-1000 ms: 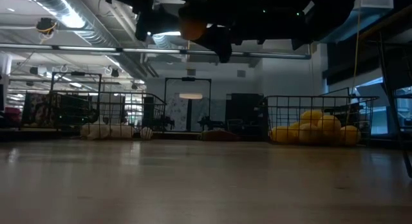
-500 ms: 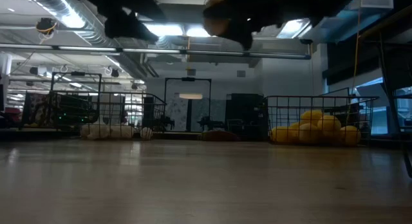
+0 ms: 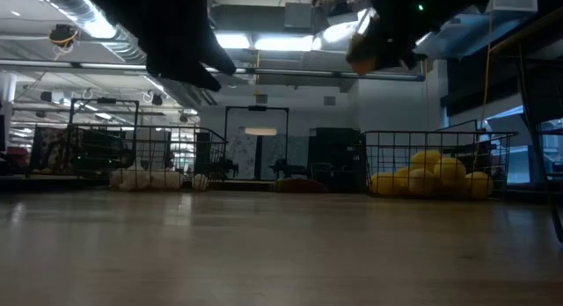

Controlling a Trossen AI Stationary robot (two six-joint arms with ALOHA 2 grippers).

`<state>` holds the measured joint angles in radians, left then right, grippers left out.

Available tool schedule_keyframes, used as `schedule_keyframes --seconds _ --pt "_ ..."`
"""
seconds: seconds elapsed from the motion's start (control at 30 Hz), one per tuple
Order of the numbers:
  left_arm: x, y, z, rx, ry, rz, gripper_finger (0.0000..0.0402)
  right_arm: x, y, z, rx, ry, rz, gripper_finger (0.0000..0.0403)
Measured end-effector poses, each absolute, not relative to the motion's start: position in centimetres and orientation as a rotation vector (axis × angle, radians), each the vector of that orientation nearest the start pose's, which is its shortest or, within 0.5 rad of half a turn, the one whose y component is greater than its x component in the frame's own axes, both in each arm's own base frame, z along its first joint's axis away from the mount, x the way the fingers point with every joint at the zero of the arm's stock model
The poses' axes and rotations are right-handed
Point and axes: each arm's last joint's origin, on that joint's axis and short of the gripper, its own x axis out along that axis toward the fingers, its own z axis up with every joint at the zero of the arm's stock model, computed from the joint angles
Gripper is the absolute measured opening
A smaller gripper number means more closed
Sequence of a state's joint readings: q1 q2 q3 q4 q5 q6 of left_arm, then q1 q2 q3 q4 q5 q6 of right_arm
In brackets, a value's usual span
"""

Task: Sort produce into baskets
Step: Put the yellow lemon into the top right wire basket

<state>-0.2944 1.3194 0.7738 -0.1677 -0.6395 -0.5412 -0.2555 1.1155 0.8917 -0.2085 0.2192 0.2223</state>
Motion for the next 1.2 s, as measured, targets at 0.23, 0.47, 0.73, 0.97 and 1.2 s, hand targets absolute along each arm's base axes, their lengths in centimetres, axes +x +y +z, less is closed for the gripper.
schedule_keyframes --seconds 0.23,0.47,0.73,0.97,1.2 --pt "25.9 -6.0 22.0 -0.19 0.538 0.494 0.0308 19.7 -10.3 29.9 0.275 0.516 -0.715 0.022" --pt "25.9 -6.0 22.0 -0.192 0.538 0.495 0.0308 16.4 -13.4 28.1 0.349 0.739 -0.886 0.022" --pt "26.1 -5.3 22.0 -0.203 0.536 0.521 0.0308 15.5 -15.2 26.5 0.463 0.841 -0.837 0.022" --pt "26.1 -5.2 22.0 -0.21 0.534 0.529 0.0308 16.1 -16.7 24.5 0.522 0.93 -0.84 0.022" --pt "26.1 -5.2 22.0 -0.21 0.534 0.529 0.0308 16.5 -17.9 22.6 0.563 1.008 -0.851 0.022"
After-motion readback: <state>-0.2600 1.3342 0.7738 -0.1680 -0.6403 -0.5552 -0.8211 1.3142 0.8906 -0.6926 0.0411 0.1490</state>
